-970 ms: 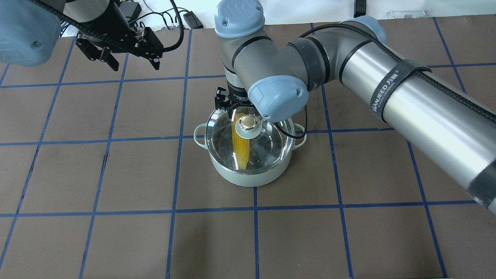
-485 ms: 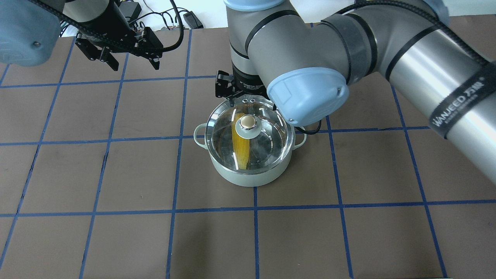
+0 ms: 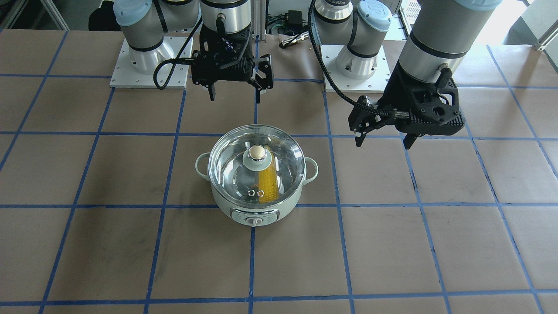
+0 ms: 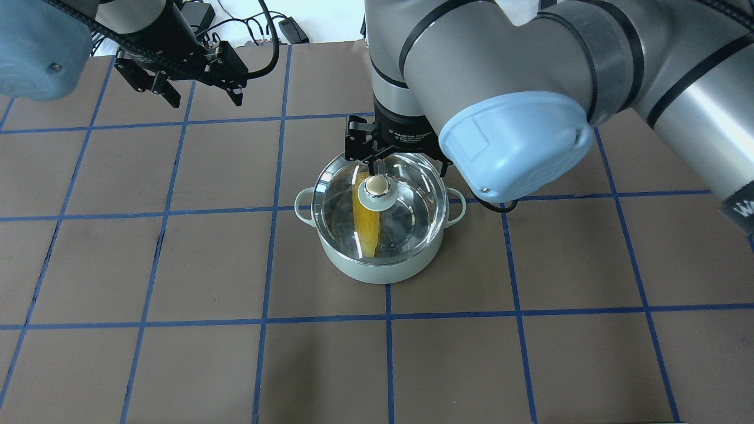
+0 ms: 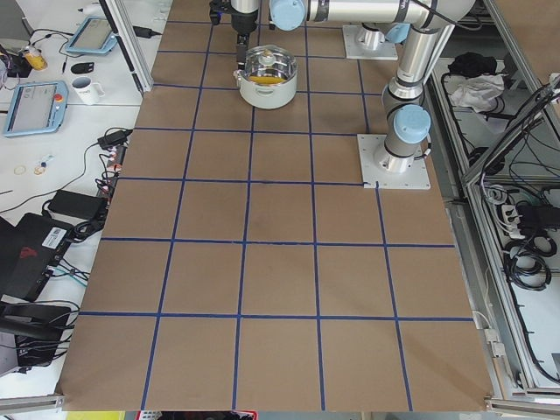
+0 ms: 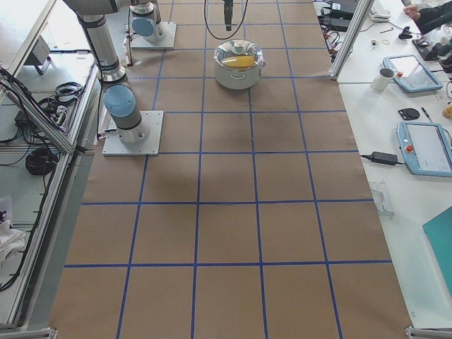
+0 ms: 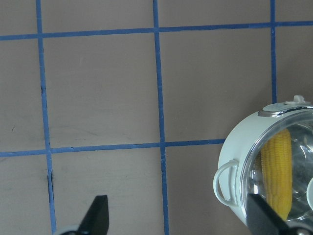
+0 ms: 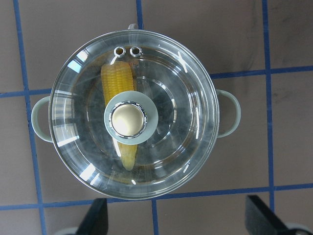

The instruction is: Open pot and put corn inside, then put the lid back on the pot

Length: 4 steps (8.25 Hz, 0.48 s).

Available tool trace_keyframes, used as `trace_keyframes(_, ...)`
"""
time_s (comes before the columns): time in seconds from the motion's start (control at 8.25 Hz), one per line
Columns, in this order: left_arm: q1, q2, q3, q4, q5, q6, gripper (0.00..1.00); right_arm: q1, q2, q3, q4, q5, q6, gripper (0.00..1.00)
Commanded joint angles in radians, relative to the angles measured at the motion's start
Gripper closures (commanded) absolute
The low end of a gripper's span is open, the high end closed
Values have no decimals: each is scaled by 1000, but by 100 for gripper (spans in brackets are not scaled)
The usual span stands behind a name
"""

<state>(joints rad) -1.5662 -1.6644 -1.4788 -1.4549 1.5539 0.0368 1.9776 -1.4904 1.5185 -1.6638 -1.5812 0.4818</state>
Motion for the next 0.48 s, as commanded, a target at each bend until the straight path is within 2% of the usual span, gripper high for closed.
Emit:
trace_keyframes(0.0, 0, 0, 0, 1, 0, 0, 0, -57, -25, -3, 25, -19, -98, 0)
trace_keyframes(0.36, 0, 0, 0, -1, 0, -2, 0, -257, -76, -4, 73, -16, -340, 0)
